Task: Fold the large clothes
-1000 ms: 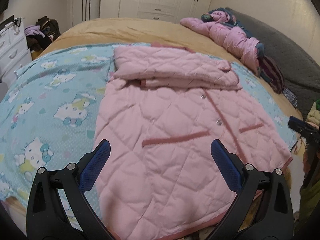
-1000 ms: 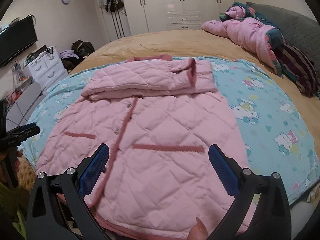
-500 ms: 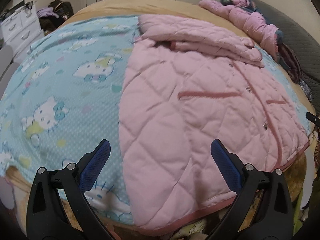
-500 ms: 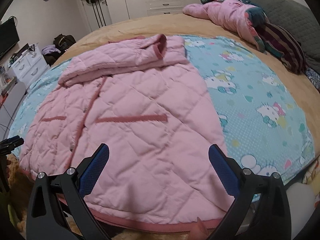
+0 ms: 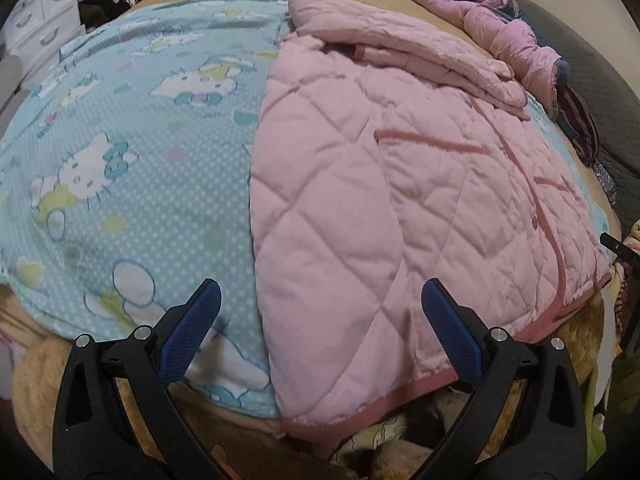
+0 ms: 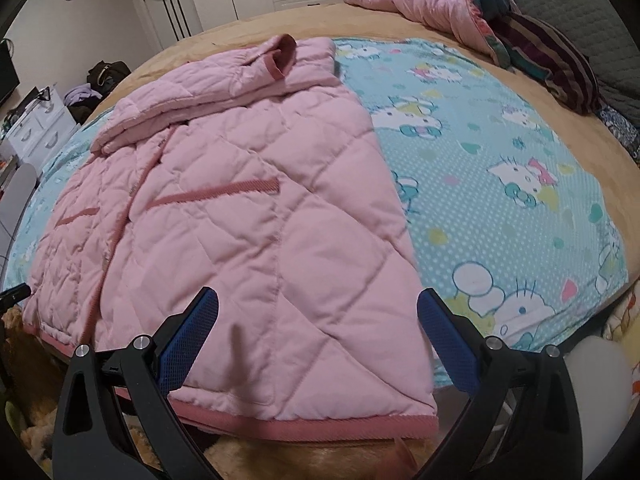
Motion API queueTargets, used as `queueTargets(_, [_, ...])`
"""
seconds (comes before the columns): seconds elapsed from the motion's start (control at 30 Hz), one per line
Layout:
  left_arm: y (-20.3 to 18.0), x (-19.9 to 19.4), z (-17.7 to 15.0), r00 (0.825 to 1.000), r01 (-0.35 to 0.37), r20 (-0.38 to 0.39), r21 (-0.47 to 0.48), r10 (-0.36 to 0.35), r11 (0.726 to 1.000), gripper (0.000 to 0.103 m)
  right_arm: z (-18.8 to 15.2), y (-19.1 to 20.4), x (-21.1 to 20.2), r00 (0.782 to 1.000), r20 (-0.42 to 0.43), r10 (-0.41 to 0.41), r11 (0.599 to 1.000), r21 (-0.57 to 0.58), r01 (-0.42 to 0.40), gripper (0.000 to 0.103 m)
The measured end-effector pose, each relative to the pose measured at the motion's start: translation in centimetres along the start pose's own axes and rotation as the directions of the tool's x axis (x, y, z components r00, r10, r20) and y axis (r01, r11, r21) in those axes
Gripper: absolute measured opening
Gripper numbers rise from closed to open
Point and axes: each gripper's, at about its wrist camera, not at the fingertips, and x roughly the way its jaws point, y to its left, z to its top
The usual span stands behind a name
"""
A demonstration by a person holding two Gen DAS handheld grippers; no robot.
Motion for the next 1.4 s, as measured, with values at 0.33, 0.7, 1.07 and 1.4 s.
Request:
queueTargets(0.33, [-0.7,2.2,-1.6,0.995,0.072,-0.063,-0.017,-0.073,0.997,0.094,-1.0,-1.1,0.4,0.998,-0.037,0.052,0.999,0.003,-0.052,0.099])
queueTargets(0.7, [0.0,3.0,-1.4,0.993,0.11,-0.03,-0.057,-0.112,0.992,0.094,-1.5,-3.4,2.3,0.983,-0.122,0.141,0.99,0.043,-0.137,0.099])
queueTargets(1.07, [0.0,3.2,-1.2,0.993,0.103,-0.042,-0.063,-0.106,0.993,0.094,-3.2,-4.4,3.4,0.914,-0.176,0.366,0.928,0.139,-0.345,0.097])
queueTargets(1.4, [0.9,2.8,-1.0,0.992,0.122,-0.025,-0.1,-0.126,0.987,0.075,-1.6,-3.9,-1.6,0.925,-0.02,0.379,0.924,0.071,-0.377,0.034])
